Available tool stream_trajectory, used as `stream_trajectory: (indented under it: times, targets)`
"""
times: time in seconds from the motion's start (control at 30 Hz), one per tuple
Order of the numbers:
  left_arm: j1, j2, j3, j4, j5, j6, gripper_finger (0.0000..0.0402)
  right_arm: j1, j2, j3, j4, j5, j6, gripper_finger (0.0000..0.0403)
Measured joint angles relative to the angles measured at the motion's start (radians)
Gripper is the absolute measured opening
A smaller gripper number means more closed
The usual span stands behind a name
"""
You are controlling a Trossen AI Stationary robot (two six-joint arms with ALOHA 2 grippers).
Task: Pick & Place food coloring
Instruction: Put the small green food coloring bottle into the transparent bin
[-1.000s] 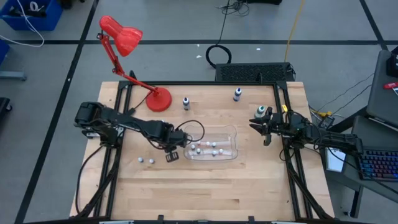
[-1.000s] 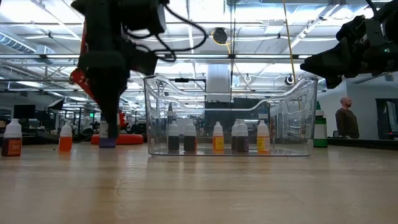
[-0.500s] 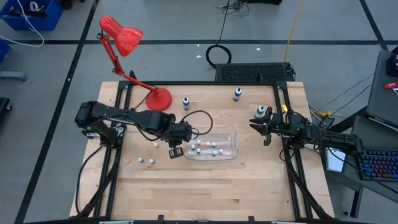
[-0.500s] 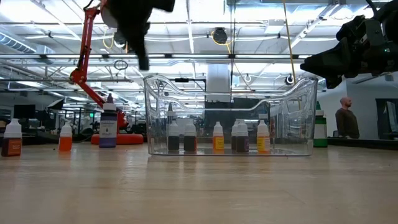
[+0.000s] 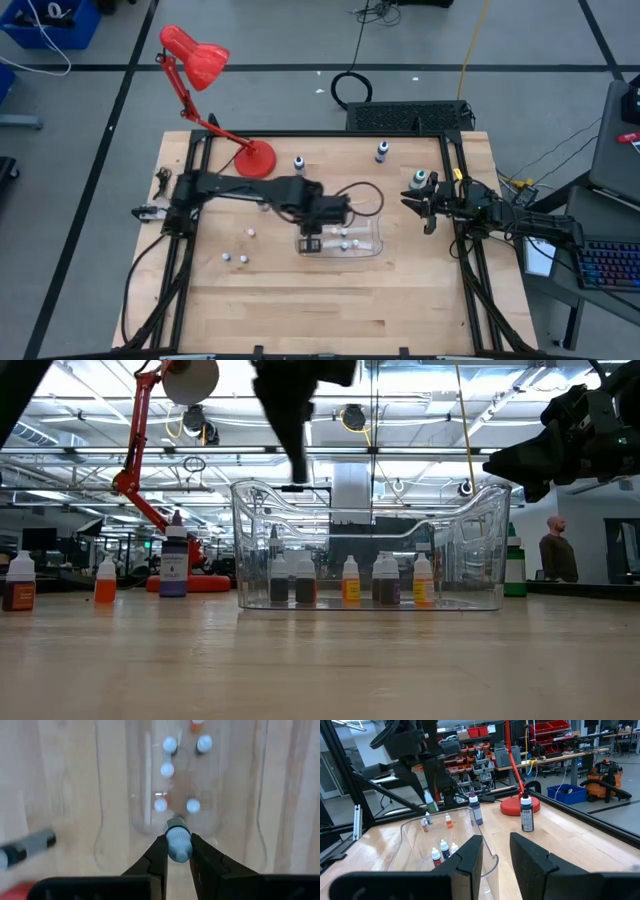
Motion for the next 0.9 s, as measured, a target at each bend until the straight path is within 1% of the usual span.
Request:
stream_trajectory:
  times: [0.07,0.17,0.37,0.43,0.6,0.8,0.9]
  targets:
    - [0.008,0.045,0.047,0.001,0.015,0.034,0.0059,0.0,0.0,0.0,0.0,0.0,0.0,0.0089]
    - [0.014,0.095,0.077,0.016,0.044,0.083,0.0059,0.0,0.0,0.0,0.0,0.0,0.0,0.0089]
    - [0.013,0.152,0.071,0.054,0.097,0.097,0.0059,0.0,0.0,0.0,0.0,0.0,0.0,0.0089]
    - [0.007,0.169,0.071,0.076,0.098,0.109,0.0059,0.0,0.0,0.0,0.0,0.0,0.0,0.0089]
    - [-0.007,0.206,0.071,0.136,0.146,0.13,0.0059,0.0,0.0,0.0,0.0,0.0,0.0,0.0089]
    - [-0.014,0.233,0.069,0.172,0.138,0.148,0.0059,0.0,0.0,0.0,0.0,0.0,0.0,0.0089]
    - [-0.016,0.25,0.07,0.2,0.097,0.145,0.0059,0.0,0.0,0.0,0.001,0.0,0.0,0.0089]
